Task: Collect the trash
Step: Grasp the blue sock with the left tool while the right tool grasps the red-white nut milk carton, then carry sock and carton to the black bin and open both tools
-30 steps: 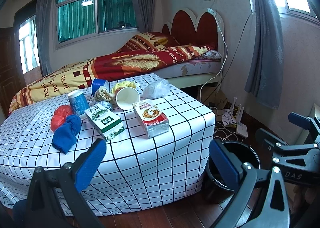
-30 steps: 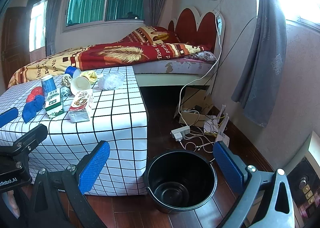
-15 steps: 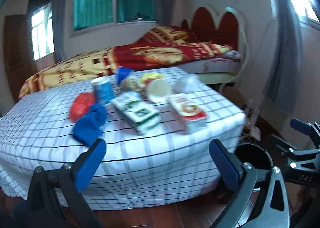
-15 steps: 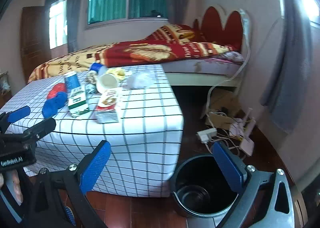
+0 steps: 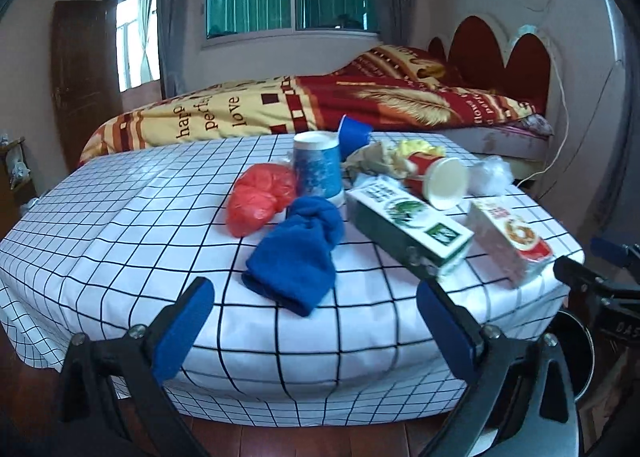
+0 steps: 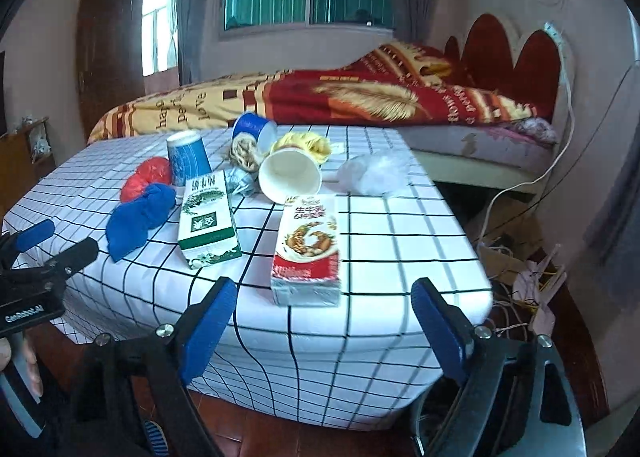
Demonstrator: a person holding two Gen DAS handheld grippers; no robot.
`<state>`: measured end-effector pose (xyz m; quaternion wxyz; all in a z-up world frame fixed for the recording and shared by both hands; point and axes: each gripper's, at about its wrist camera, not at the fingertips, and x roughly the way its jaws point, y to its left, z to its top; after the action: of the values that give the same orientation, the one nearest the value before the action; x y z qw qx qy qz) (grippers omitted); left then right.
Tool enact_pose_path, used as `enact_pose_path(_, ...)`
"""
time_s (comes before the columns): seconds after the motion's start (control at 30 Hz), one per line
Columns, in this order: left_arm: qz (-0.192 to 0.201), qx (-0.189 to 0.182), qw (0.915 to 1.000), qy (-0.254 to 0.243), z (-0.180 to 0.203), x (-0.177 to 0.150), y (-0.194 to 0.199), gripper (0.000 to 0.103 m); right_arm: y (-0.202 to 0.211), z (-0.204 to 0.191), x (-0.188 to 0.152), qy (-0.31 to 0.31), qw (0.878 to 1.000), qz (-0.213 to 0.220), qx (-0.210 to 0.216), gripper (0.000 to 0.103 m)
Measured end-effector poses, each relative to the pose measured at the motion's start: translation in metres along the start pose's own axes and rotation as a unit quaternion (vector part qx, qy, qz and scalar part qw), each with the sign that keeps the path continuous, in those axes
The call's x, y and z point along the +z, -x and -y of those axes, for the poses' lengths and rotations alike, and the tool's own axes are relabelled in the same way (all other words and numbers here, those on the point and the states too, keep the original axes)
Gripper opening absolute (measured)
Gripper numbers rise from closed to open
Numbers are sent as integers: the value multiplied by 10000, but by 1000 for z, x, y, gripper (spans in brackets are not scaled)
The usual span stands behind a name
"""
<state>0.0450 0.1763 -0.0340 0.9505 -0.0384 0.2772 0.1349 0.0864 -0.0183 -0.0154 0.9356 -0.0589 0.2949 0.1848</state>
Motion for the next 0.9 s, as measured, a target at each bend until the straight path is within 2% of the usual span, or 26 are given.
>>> enact_pose_path(0.33, -151, 16, 9999, -15, -8, 9, -47, 93, -57, -6, 9, 70, 9992, -402, -9, 80)
enact_pose_path(0.5, -258, 33, 9997, 7, -14, 13, -66, 88, -73, -4, 12, 109, 9985, -531, 31, 61)
enact_pose_path(0.6, -315, -6, 9995, -10, -15, 15, -76, 83, -78, -2, 13, 134, 9984, -550, 42, 54)
enact_pose_path(0.7, -451, -169, 9988, -33, -14, 16, -87, 66, -79, -2, 13, 162, 9984, -543, 77, 53)
enact_pose_path(0.77, -589, -381, 9975, -40, -13, 15, -91, 30, -77, -2, 11, 198, 9984, -519, 102, 53)
enact_pose_path(0.83, -514, -381, 9979, -54, -11, 15, -85, 25, -75, -1, 10, 199, 9986, -478, 121, 53)
enact_pose_path(0.9, -440, -531, 9976, 12, -10, 14, -76, 23, -70, 2, 10, 161, 9990, -397, 111, 53)
